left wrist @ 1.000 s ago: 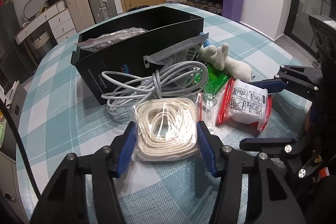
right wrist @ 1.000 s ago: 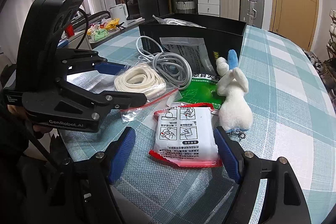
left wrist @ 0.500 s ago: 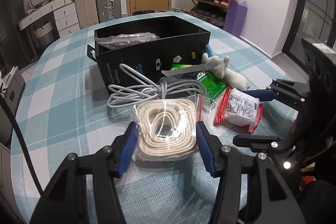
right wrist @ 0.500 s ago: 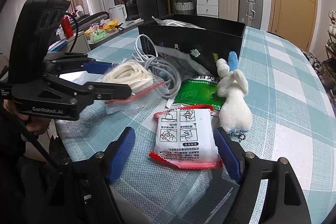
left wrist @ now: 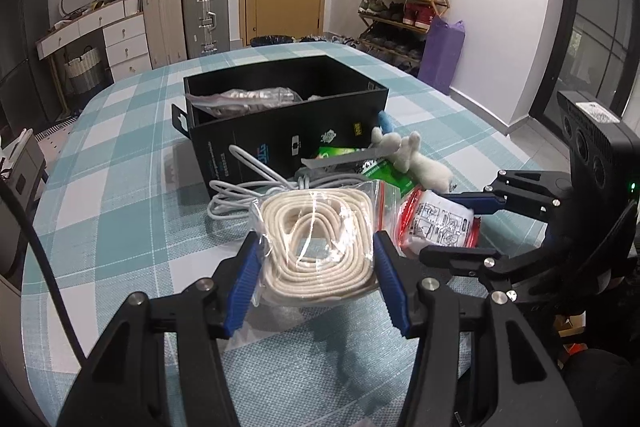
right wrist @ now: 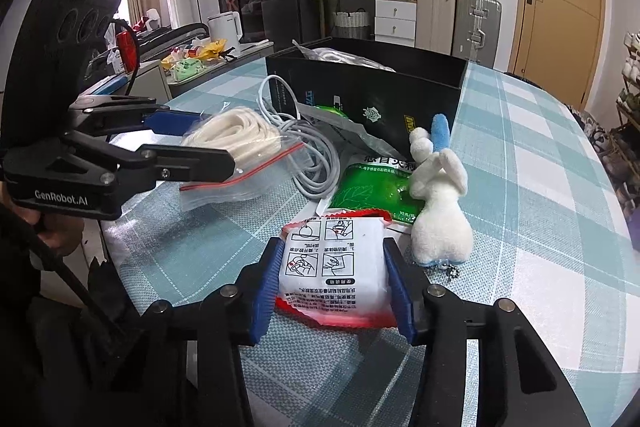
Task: Organize soft objects
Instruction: 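Lift and carry the rope bag and sachet with both tools over the black box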
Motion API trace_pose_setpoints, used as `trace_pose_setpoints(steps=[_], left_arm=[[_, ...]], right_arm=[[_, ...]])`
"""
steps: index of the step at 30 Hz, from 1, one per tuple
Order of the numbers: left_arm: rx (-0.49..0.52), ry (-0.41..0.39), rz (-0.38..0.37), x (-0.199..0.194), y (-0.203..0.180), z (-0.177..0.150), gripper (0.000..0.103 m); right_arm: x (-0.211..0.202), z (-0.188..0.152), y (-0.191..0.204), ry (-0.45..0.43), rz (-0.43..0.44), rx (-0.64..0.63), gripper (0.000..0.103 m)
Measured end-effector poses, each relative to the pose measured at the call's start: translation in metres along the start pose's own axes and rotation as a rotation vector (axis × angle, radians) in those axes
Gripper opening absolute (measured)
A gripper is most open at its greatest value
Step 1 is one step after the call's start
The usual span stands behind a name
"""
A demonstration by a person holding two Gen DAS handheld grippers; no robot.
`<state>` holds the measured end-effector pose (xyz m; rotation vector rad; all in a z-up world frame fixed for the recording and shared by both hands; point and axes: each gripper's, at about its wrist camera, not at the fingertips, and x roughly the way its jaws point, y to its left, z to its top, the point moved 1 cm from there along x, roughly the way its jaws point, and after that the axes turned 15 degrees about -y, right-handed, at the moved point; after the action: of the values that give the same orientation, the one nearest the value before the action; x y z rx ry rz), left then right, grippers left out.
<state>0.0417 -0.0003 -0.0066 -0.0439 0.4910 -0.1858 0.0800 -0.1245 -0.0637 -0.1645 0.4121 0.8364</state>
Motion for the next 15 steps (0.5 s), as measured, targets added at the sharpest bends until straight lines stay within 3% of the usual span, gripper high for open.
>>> trace_pose_setpoints(steps=[15], left_arm=[[-0.026,-0.110,0.047,-0.020,0.009,0.022,0.054]], right_arm=[[-0.025,0.019,-0.008,-0.121,-0.008,0.038,0.049]])
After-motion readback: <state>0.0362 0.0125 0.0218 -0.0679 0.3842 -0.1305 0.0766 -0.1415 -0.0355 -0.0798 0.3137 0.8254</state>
